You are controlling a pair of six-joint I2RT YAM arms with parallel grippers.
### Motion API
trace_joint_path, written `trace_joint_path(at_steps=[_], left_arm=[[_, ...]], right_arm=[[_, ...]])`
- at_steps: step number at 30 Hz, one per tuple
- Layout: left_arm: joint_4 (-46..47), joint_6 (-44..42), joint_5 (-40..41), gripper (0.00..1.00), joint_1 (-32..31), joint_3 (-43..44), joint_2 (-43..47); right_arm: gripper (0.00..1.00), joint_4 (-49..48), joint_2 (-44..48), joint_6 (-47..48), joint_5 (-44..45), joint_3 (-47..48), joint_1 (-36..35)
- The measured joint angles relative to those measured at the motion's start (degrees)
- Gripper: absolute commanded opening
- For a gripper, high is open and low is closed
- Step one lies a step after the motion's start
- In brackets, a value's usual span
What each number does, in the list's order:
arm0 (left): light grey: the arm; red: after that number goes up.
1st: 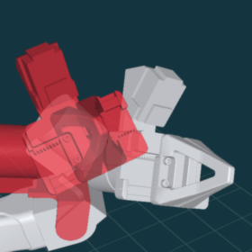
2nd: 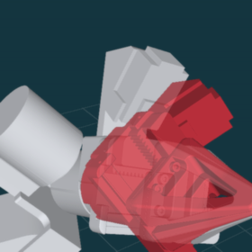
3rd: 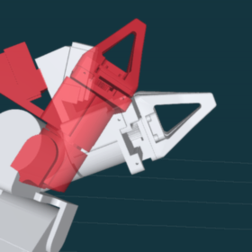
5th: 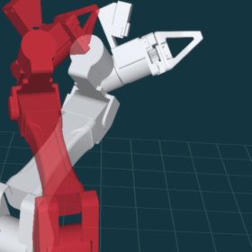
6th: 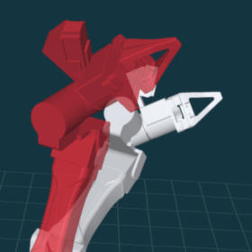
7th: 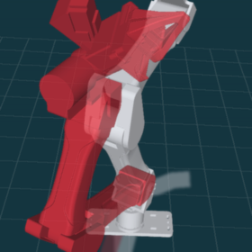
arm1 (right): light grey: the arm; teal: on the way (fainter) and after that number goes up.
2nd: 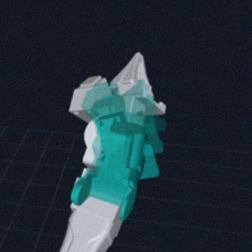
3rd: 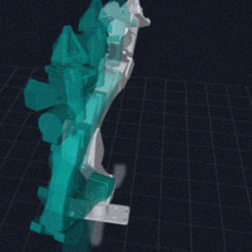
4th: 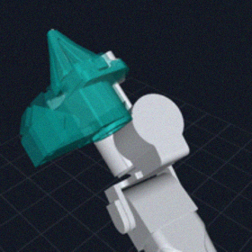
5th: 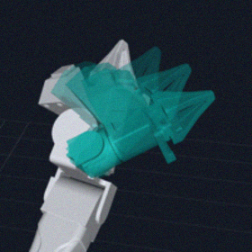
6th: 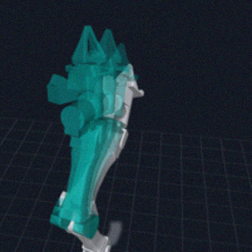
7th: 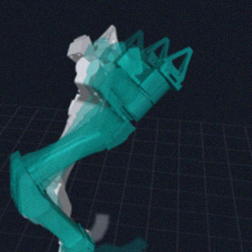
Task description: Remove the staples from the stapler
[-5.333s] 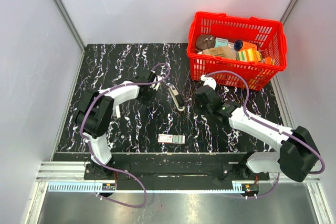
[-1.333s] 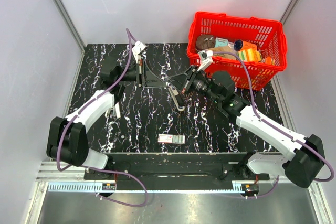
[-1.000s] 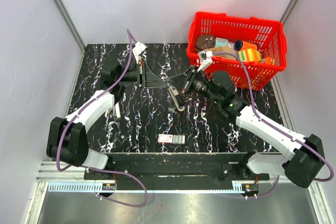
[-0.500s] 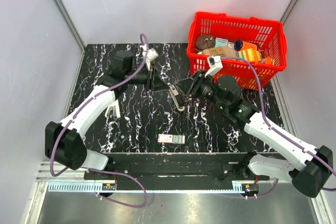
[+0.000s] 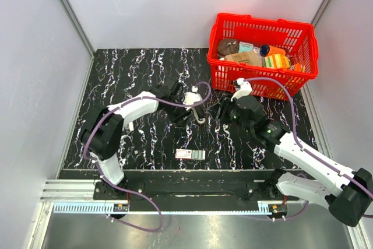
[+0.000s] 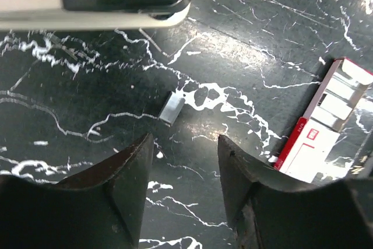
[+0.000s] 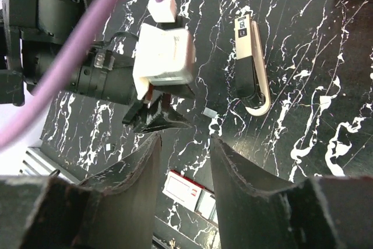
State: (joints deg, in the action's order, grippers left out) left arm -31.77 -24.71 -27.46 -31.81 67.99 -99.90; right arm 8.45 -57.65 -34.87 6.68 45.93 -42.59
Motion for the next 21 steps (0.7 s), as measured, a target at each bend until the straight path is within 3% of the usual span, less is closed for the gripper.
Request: trace_joint_path(at_steps=[7, 21], left_arm=[[-1.9, -9.2, 4.3, 0.55, -4.6, 4.7, -4.6], [-2.9, -17.5, 10.4, 0.58, -6.6, 5.3, -8.6]], right_arm=[[0.47, 1.3, 0.2, 1.7, 1.3, 0.0, 0.2], [0.50, 4.6, 2.0, 3.1, 1.7, 0.7, 1.2]])
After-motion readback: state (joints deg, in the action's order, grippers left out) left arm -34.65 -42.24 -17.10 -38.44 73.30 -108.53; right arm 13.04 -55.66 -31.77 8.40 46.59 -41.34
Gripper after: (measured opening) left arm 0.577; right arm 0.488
